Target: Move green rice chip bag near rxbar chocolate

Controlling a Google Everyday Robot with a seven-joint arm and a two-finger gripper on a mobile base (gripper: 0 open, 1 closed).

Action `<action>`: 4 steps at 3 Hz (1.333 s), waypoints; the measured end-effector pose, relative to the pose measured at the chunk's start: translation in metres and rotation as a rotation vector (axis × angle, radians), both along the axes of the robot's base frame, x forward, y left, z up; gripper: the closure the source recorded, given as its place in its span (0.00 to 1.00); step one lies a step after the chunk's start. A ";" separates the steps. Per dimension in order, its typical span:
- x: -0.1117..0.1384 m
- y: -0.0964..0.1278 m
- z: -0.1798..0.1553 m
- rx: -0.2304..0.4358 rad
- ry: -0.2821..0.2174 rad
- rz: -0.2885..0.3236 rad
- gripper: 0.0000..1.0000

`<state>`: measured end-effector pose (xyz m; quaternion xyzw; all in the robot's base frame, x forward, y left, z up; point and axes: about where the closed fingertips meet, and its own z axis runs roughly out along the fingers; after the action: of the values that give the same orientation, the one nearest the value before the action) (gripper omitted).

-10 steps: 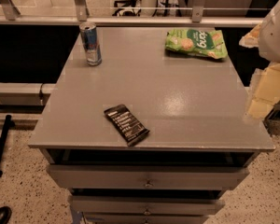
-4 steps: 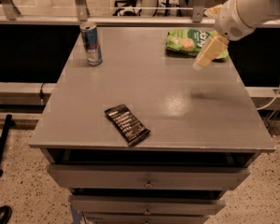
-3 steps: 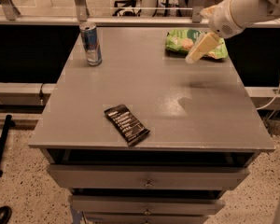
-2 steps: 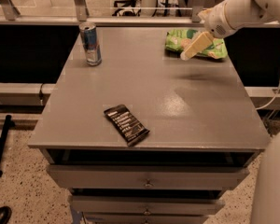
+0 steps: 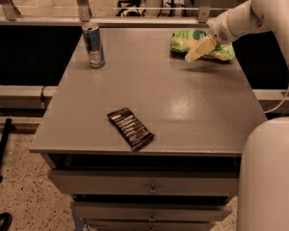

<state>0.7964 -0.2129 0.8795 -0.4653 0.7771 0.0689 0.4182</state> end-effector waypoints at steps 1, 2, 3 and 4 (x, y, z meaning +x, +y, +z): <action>0.009 -0.006 -0.012 -0.012 0.017 -0.030 0.03; 0.014 -0.004 -0.015 -0.037 0.020 -0.026 0.19; 0.015 -0.003 -0.016 -0.054 0.021 -0.019 0.42; 0.007 0.012 -0.007 -0.092 0.024 0.040 0.73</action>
Offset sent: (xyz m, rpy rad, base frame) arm 0.0197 -0.0083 -0.0096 -0.0732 0.0115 -0.0253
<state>0.8034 -0.2012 0.8720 -0.4988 0.7748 0.0468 0.3857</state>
